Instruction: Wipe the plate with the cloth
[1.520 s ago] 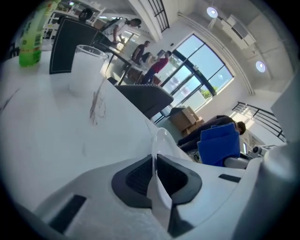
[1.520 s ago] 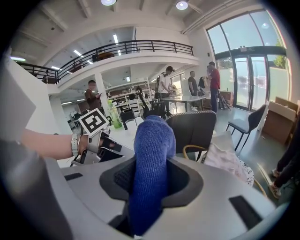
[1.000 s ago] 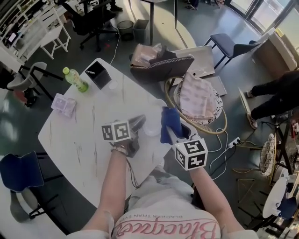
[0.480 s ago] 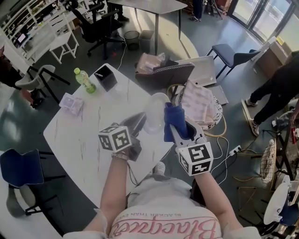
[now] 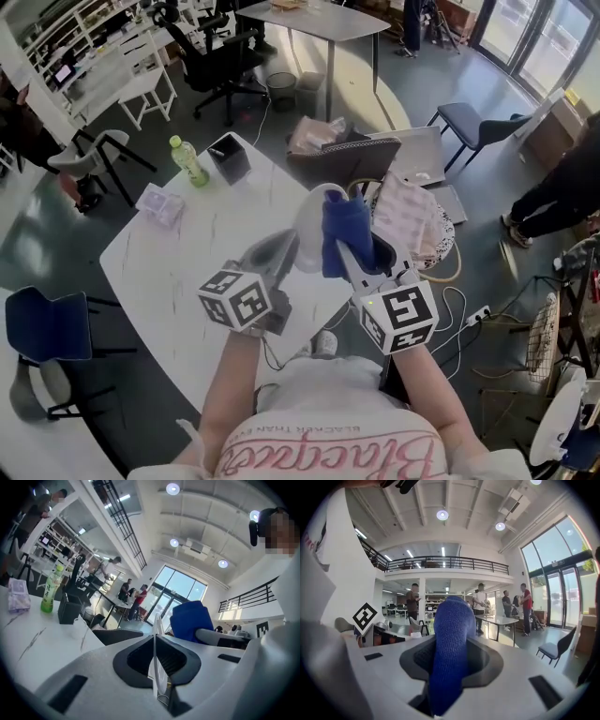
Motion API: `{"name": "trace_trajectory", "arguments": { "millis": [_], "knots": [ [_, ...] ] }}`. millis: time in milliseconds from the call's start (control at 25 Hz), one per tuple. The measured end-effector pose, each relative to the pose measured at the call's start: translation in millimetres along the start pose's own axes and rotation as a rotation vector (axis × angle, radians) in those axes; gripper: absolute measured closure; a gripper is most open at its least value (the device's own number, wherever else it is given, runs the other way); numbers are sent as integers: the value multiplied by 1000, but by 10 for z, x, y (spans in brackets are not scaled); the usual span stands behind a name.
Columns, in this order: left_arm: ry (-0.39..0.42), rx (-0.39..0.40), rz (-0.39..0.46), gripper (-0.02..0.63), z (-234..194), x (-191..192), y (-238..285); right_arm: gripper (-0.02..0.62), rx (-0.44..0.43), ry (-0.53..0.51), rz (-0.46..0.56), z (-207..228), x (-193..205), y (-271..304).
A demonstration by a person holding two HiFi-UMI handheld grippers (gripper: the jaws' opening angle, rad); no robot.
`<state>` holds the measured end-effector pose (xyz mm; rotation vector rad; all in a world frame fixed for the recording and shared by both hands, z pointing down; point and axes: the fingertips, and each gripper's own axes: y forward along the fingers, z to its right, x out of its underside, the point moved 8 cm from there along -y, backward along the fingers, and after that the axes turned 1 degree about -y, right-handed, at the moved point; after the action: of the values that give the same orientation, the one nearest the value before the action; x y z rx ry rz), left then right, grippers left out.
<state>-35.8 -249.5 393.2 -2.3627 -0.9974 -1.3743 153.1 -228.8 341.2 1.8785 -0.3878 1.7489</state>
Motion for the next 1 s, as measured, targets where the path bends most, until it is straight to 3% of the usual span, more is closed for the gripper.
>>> {"name": "trace_trajectory", "arguments": {
  "millis": [400, 1000],
  "knots": [
    [45, 2, 58, 591, 145, -38, -166, 476, -83, -130, 42, -399, -242, 376],
    [-13, 38, 104, 591, 99, -65, -191, 476, 195, -52, -12, 367, -47, 202]
  ]
}}
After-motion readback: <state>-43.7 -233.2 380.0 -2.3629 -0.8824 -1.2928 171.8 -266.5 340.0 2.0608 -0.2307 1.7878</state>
